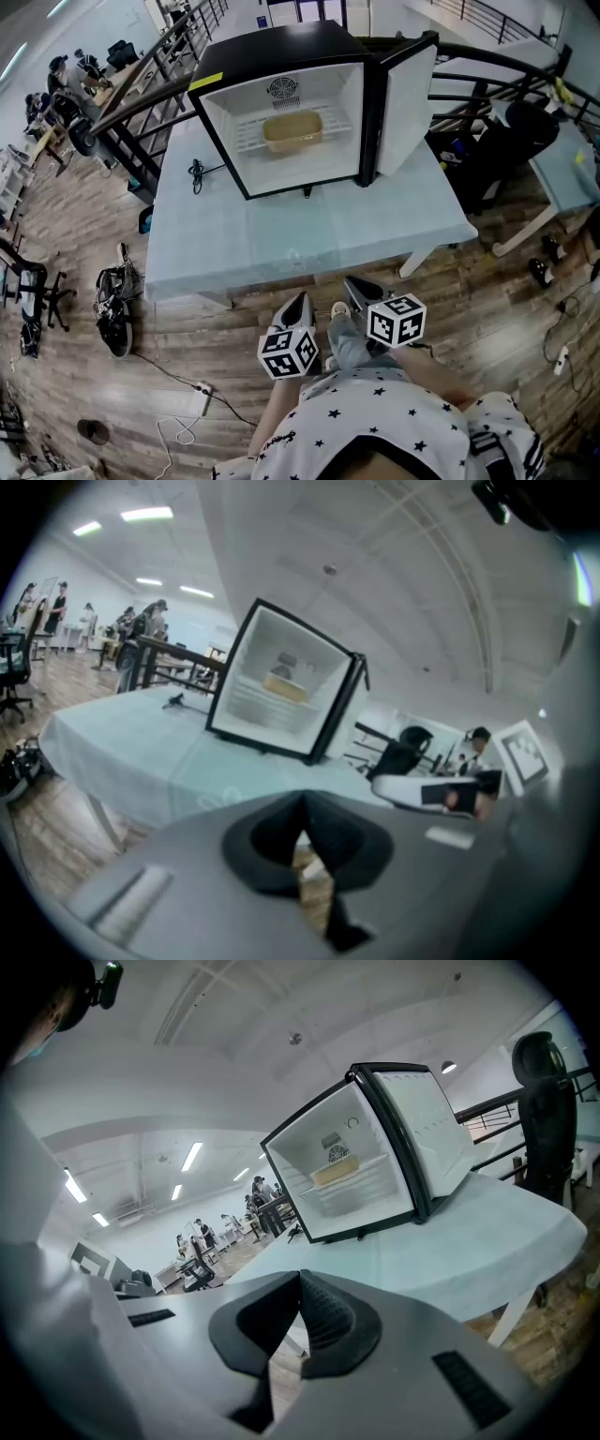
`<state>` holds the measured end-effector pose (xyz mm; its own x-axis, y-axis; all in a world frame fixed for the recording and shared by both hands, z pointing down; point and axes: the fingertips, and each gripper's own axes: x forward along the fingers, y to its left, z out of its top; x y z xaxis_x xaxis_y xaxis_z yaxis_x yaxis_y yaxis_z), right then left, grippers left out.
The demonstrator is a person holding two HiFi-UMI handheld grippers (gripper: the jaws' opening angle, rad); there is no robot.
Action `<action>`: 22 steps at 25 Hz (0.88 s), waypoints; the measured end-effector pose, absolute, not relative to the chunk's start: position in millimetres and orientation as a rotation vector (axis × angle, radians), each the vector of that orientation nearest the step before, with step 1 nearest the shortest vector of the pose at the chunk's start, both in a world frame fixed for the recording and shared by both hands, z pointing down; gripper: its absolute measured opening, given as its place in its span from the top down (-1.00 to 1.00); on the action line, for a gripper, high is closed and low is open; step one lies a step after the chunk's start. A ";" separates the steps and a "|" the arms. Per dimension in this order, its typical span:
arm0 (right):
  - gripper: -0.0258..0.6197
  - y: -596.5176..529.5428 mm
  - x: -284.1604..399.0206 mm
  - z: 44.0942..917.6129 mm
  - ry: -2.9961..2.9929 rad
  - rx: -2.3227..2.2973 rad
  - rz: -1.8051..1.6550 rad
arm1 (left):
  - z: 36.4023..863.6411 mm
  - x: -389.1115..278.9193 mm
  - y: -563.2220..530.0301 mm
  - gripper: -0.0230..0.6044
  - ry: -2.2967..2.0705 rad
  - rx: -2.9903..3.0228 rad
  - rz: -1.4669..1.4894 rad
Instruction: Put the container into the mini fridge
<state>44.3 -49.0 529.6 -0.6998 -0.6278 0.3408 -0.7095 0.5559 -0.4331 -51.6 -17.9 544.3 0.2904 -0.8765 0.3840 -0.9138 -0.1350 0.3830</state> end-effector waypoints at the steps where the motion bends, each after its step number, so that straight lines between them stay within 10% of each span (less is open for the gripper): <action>1: 0.85 -49.6 45.0 529.1 -2.639 1.151 0.829 | 543.9 -51.7 -18.2 0.91 -1.595 2.018 0.088; 22: 0.85 -51.5 42.6 529.1 -2.661 1.157 0.850 | 546.3 -54.0 -20.3 0.91 -1.578 2.007 0.082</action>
